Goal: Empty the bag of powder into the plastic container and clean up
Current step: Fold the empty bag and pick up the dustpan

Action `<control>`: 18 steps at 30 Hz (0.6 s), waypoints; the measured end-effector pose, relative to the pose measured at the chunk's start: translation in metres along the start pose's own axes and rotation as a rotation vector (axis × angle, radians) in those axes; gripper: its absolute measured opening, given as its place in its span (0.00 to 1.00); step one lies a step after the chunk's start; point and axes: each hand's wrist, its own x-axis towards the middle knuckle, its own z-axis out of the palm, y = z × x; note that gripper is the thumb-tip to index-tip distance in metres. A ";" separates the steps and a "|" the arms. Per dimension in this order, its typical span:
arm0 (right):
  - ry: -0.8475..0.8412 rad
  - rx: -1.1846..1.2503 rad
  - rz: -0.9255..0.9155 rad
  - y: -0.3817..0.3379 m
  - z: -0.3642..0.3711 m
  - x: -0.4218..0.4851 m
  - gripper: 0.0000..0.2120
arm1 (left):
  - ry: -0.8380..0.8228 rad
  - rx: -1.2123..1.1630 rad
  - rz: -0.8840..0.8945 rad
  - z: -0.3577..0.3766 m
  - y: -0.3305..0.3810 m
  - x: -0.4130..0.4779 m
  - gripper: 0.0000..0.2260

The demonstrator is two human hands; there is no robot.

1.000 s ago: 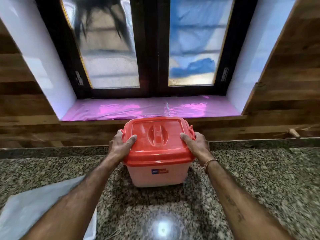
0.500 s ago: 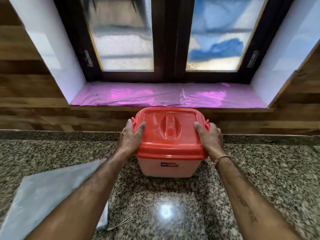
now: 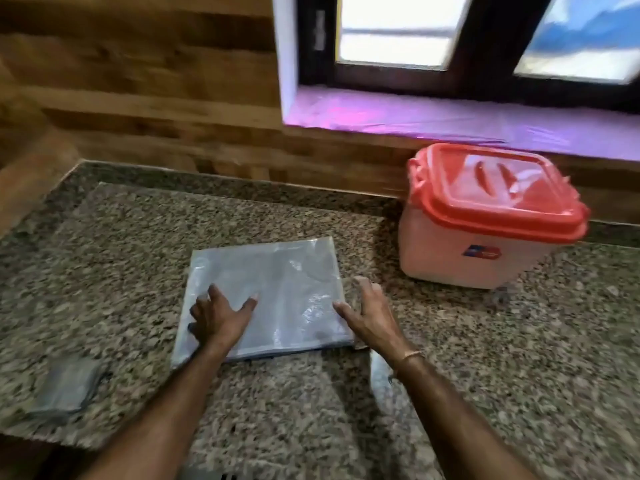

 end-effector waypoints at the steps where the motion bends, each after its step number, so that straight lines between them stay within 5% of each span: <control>1: -0.066 -0.009 0.077 -0.004 0.017 0.003 0.33 | -0.003 0.004 -0.036 -0.003 -0.027 0.012 0.53; 6: -0.064 -0.070 0.295 -0.005 0.066 0.010 0.36 | 0.019 0.090 -0.108 -0.026 -0.087 0.024 0.50; 8: -0.060 0.061 0.374 0.003 0.072 0.012 0.29 | 0.004 -0.010 -0.083 -0.032 -0.094 0.028 0.44; 11: 0.016 0.432 0.490 0.011 0.064 0.002 0.08 | -0.102 -0.214 -0.084 -0.031 -0.108 0.038 0.36; 15: 0.123 1.247 0.621 0.005 0.064 -0.019 0.11 | -0.250 -0.429 -0.079 -0.032 -0.106 0.024 0.27; 18: 0.073 1.440 0.708 -0.015 0.092 -0.033 0.10 | -0.390 -0.564 -0.043 -0.015 -0.103 0.006 0.23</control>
